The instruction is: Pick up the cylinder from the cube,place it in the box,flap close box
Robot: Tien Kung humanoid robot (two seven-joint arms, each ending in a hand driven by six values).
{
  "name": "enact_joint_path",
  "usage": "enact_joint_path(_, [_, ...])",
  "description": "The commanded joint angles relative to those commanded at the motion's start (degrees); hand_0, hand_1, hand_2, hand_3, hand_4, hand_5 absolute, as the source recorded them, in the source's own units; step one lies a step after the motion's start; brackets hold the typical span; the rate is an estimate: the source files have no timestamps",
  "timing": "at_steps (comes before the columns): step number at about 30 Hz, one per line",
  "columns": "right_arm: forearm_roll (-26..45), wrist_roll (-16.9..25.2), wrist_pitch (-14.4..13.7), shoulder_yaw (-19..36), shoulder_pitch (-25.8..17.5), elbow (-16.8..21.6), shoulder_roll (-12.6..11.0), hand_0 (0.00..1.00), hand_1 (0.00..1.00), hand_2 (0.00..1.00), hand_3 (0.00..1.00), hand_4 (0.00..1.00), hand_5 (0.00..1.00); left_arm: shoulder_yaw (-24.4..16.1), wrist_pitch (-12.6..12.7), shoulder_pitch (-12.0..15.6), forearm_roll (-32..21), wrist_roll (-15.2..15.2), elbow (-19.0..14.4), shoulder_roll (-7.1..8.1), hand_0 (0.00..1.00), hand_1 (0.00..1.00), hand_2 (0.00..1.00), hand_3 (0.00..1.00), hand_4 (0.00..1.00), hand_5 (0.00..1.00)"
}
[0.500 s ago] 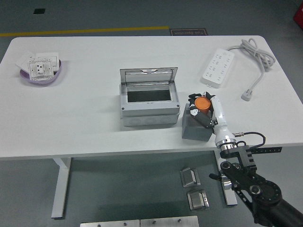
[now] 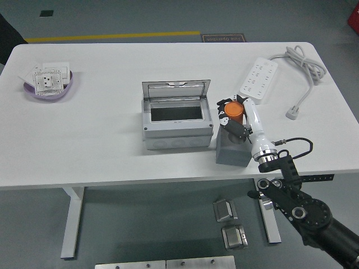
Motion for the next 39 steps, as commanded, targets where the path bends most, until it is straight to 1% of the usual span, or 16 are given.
enact_joint_path(1, [-1.37,-1.21,0.38,-0.37,0.97,0.06,0.05,0.547,0.373,0.405,0.275,0.002,0.002,0.06,0.0,-0.01,-0.04,0.02,0.0,0.05,0.633,0.578,0.554,0.606,0.5,0.047])
enact_joint_path(6, [-8.83,-7.92,3.17,-1.99,5.66,0.32,0.77,0.547,0.373,0.405,0.275,0.002,0.002,0.66,0.04,0.03,-0.71,0.08,0.0,0.33,0.633,0.578,0.554,0.606,0.5,0.047])
enact_joint_path(7, [-10.11,-9.1,3.72,-2.39,6.41,0.24,0.98,0.47,0.338,0.407,0.267,0.002,0.002,0.74,0.06,0.04,-0.81,0.1,0.0,0.37,0.633,0.578,0.556,0.608,0.506,0.047])
enact_joint_path(12, [-16.35,-15.07,6.43,-5.32,10.01,-1.35,2.38,0.47,0.338,0.407,0.267,0.002,0.002,1.06,0.07,0.1,-1.18,0.19,0.0,0.59,0.633,0.578,0.556,0.608,0.506,0.047])
enact_joint_path(13, [-17.55,-16.24,7.01,-6.14,10.83,-2.01,2.8,0.425,0.301,0.405,0.261,0.002,0.002,1.16,0.06,0.08,-1.24,0.2,0.0,0.65,0.633,0.579,0.557,0.608,0.509,0.049])
enact_joint_path(15, [-18.63,-17.57,7.89,-7.69,12.17,-3.34,3.52,0.425,0.301,0.405,0.261,0.002,0.002,1.3,0.04,0.02,-1.27,0.22,0.0,0.77,0.633,0.579,0.557,0.608,0.509,0.049])
enact_joint_path(18, [-19.19,-18.68,8.97,-9.81,13.98,-5.4,4.37,0.425,0.301,0.405,0.261,0.002,0.002,1.44,0.02,-0.11,-1.25,0.24,0.0,0.94,0.633,0.579,0.557,0.608,0.509,0.049])
enact_joint_path(19, [-19.21,-19.0,9.37,-10.64,14.75,-6.3,4.67,0.402,0.262,0.399,0.256,0.002,0.002,1.43,0.01,-0.16,-1.2,0.24,0.0,1.01,0.633,0.582,0.559,0.61,0.513,0.056])
enact_joint_path(27, [-18.79,-20.31,11.46,-14.9,19.61,-11.03,5.91,0.394,0.256,0.397,0.253,0.002,0.002,1.38,-0.02,-0.48,-0.93,0.24,0.0,1.37,0.633,0.583,0.559,0.609,0.511,0.064])
enact_joint_path(33, [-18.49,-21.08,12.83,-17.89,22.94,-13.37,7.09,0.394,0.256,0.399,0.255,0.002,0.002,0.93,-0.07,-0.69,-0.44,0.28,0.0,1.48,0.633,0.585,0.561,0.611,0.515,0.07])
enact_joint_path(39, [-18.34,-21.26,14.27,-20.17,25.06,-15.25,8.39,0.4,0.258,0.404,0.259,0.002,0.002,1.21,-0.1,-0.91,-0.55,0.2,0.0,1.62,0.633,0.584,0.562,0.612,0.513,0.084])
